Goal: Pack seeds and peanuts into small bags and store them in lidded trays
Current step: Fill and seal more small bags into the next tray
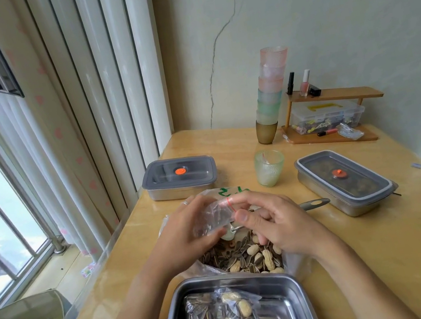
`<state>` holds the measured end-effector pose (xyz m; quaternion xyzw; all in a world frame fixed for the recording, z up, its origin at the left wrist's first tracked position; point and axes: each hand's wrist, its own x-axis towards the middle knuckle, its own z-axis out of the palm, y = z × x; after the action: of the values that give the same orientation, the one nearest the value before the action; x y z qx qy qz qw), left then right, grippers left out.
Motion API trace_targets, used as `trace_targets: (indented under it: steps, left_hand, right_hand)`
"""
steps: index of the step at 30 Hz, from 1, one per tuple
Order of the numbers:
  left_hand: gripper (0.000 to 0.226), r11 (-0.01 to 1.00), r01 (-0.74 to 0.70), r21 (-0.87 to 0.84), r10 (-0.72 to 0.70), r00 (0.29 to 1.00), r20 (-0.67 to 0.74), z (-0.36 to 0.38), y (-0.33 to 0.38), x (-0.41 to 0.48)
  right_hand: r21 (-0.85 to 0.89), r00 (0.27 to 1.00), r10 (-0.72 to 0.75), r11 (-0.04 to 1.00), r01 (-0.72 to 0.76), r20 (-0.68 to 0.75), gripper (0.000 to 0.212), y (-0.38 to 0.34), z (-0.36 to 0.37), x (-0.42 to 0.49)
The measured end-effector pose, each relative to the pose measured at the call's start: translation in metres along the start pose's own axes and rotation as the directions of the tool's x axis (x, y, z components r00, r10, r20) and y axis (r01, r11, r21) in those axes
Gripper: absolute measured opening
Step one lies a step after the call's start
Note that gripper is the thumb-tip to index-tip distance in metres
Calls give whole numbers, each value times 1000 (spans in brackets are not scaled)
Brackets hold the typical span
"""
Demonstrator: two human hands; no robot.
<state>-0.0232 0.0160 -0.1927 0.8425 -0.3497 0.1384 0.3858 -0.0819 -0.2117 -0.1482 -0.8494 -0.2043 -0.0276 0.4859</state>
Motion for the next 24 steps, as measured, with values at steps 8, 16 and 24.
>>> trace_targets:
  steps: [8, 16, 24]
  left_hand:
    - [34, 996, 6, 84, -11, 998, 61, 0, 6, 3]
    - [46, 966, 167, 198, -145, 982, -118, -12, -9, 6]
    - [47, 889, 410, 204, -414, 910, -28, -20, -19, -2]
  right_hand:
    - [-14, 995, 57, 998, -56, 86, 31, 1, 14, 0]
    - [-291, 798, 176, 868, -401, -577, 14, 22, -27, -6]
    - [-816, 900, 384, 441, -374, -205, 58, 19, -32, 0]
